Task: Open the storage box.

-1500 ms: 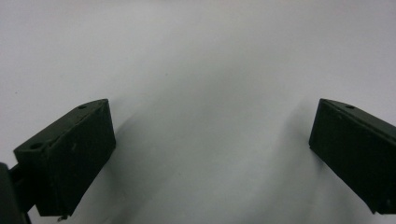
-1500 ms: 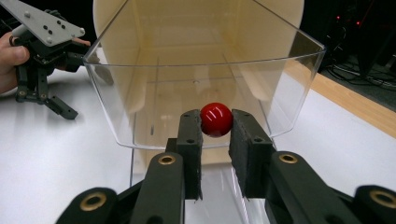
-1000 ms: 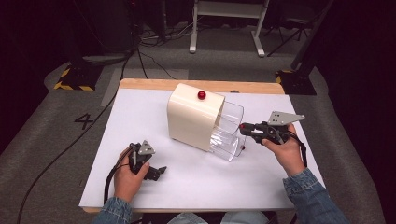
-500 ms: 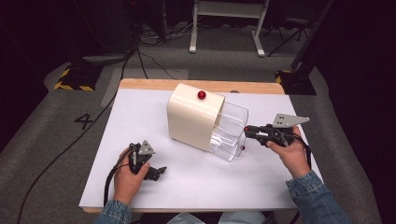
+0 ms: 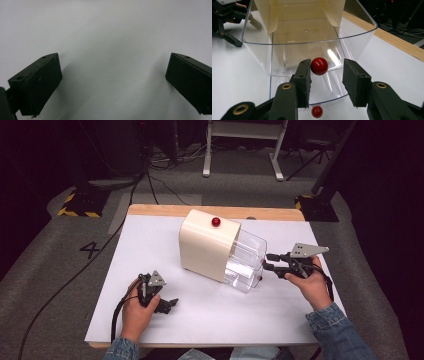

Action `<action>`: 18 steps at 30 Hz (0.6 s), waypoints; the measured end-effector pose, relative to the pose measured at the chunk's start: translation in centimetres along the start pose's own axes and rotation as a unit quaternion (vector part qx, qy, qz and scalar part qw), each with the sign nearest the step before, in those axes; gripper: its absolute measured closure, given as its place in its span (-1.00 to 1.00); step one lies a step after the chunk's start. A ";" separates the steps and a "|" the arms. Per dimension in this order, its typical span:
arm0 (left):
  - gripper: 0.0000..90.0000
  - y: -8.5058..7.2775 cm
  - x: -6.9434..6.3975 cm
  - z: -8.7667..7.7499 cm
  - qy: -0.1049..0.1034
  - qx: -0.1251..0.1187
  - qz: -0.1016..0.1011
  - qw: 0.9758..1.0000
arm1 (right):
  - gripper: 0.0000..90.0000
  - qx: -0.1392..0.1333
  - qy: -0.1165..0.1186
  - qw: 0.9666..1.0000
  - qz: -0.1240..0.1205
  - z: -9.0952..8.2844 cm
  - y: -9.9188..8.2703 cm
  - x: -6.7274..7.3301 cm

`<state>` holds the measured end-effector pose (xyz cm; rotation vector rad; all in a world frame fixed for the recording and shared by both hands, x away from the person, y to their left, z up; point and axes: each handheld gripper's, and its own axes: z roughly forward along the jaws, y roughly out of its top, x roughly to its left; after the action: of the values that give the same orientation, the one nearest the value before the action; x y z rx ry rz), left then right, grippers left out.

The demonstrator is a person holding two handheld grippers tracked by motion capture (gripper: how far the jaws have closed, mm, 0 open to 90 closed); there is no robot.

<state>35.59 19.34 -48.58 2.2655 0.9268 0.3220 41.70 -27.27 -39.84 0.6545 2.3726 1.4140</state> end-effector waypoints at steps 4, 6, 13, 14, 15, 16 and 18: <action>-0.99 0.0 0.0 0.0 0.000 0.000 0.000 1.000 | 0.28 0.002 0.002 1.000 0.004 0.0 -0.3 0.0; -0.99 0.0 0.0 0.0 0.000 0.000 0.000 1.000 | 0.25 0.003 -0.001 1.000 0.007 -0.2 -0.6 0.0; -0.99 0.0 0.0 0.0 -0.001 0.000 -0.001 1.000 | 0.12 0.004 -0.008 1.000 0.013 -1.7 -1.1 0.1; -0.99 0.0 0.0 0.0 -0.001 0.000 -0.001 1.000 | 0.12 0.004 -0.008 1.000 0.013 -1.7 -1.1 0.1; -0.99 0.0 0.0 0.0 -0.002 -0.001 -0.003 1.000 | 0.05 0.007 -0.011 1.000 0.028 -2.3 -1.4 0.2; -0.99 0.0 0.0 0.0 -0.002 -0.002 -0.003 1.000 | 0.00 0.007 -0.013 0.999 0.039 -2.6 -1.6 0.3; -0.99 0.0 0.0 0.0 -0.001 -0.001 -0.001 1.000 | -0.05 0.008 -0.016 0.999 0.047 -3.0 -1.8 0.4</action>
<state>35.61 19.34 -48.60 2.2618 0.9278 0.3186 39.58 -30.02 -40.01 0.7962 2.3585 1.4120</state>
